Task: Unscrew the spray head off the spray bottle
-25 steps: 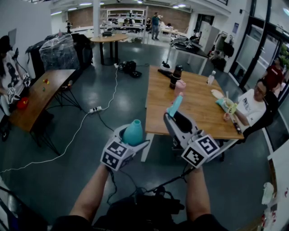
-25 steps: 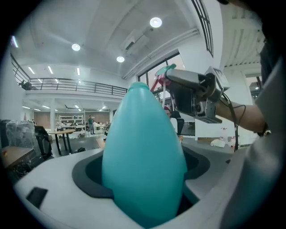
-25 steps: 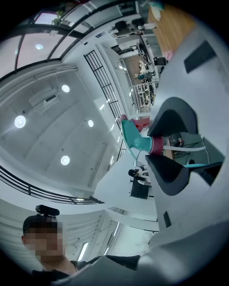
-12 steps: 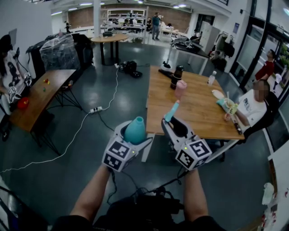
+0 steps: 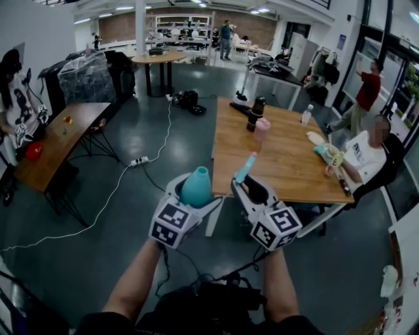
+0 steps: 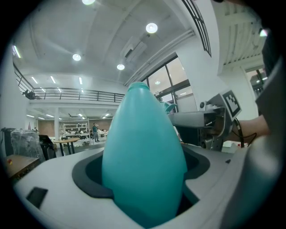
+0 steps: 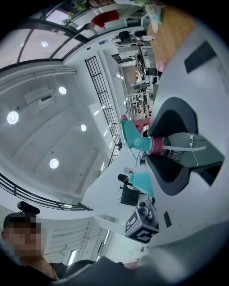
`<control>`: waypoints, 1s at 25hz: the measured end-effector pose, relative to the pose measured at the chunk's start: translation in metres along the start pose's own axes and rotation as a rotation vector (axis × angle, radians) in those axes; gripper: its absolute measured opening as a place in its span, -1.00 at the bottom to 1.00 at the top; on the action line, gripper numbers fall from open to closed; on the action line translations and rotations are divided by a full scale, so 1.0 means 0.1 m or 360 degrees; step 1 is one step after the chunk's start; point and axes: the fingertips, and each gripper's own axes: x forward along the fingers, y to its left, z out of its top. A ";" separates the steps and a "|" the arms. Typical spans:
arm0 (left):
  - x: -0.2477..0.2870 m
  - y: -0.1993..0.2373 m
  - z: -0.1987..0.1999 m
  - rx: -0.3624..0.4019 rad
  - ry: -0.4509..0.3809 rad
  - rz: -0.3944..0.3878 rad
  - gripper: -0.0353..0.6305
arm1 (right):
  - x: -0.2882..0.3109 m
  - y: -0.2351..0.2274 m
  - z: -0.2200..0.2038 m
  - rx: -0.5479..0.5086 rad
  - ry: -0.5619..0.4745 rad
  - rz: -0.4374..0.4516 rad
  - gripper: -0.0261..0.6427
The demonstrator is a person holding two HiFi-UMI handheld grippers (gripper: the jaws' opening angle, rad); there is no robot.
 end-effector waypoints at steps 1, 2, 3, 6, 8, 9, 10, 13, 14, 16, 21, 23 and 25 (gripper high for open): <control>0.01 -0.01 0.00 0.0000 0.0001 0.0000 0.41 | 0.00 0.00 0.00 0.0003 0.0002 -0.0006 -0.52; 0.01 -0.01 -0.01 -0.0001 0.0002 -0.0002 0.41 | -0.01 0.00 -0.01 0.0005 0.0001 -0.0006 -0.52; 0.02 -0.02 0.00 -0.0002 0.0003 -0.0004 0.41 | -0.01 0.01 -0.01 0.0003 -0.0002 -0.0002 -0.52; 0.02 -0.04 0.00 -0.0003 0.0003 -0.0012 0.41 | -0.01 0.02 0.00 -0.0003 -0.0013 0.0011 -0.52; 0.02 -0.04 -0.01 -0.0004 0.0004 -0.0015 0.41 | -0.01 0.03 -0.01 -0.0006 -0.0021 0.0024 -0.52; 0.02 -0.04 -0.01 -0.0004 0.0004 -0.0016 0.41 | -0.01 0.03 -0.01 -0.0010 -0.0024 0.0032 -0.52; 0.02 -0.04 -0.01 -0.0004 0.0004 -0.0017 0.41 | -0.01 0.04 -0.01 -0.0015 -0.0026 0.0038 -0.52; 0.02 -0.04 0.00 -0.0002 0.0004 -0.0021 0.41 | 0.00 0.06 0.00 -0.0022 -0.0022 0.0039 -0.52; 0.02 -0.05 0.00 -0.0001 0.0005 -0.0023 0.41 | 0.00 0.06 0.00 -0.0024 -0.0017 0.0035 -0.52; 0.02 -0.05 0.00 -0.0001 0.0007 -0.0026 0.41 | 0.00 0.07 0.00 -0.0031 -0.0012 0.0036 -0.52; 0.00 -0.05 0.01 -0.0003 0.0010 -0.0028 0.41 | 0.00 0.10 0.02 -0.0040 0.0004 0.0014 -0.52; 0.01 -0.04 0.01 -0.0001 0.0009 -0.0027 0.41 | 0.02 0.09 0.02 -0.0054 0.0002 0.0021 -0.52; 0.03 -0.04 0.00 0.0001 0.0009 -0.0027 0.41 | 0.02 0.07 0.01 -0.0060 -0.0002 0.0016 -0.52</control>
